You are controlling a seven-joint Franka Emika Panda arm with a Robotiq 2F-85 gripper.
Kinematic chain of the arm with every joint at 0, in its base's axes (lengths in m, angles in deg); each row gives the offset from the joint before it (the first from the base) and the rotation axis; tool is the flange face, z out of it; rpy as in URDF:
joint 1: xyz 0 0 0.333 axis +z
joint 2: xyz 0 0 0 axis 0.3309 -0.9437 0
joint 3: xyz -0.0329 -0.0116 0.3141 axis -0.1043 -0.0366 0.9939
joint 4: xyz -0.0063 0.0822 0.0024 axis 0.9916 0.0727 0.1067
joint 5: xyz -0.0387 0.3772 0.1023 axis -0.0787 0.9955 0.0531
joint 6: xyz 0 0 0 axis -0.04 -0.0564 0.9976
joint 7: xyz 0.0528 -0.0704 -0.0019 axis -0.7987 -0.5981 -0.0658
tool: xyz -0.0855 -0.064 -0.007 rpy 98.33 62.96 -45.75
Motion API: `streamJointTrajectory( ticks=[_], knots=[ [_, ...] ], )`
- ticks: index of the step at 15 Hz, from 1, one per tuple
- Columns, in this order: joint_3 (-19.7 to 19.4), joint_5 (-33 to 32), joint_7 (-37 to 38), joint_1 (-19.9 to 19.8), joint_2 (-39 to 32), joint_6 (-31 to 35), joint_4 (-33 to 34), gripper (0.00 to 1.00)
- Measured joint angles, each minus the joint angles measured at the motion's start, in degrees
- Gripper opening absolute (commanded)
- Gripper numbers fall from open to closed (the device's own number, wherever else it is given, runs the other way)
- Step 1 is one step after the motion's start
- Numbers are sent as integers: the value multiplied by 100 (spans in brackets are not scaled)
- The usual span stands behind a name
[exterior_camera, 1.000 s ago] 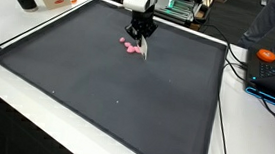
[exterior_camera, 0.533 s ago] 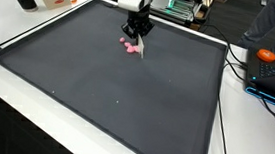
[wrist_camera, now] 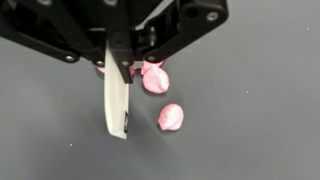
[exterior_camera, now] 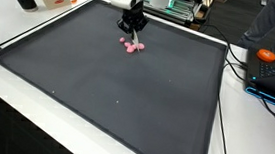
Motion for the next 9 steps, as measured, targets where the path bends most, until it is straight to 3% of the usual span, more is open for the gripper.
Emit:
streamJointTrajectory(
  ticks=[9],
  knots=[
    [-329,-54,0,-70,233,-180,-282,1]
  ],
)
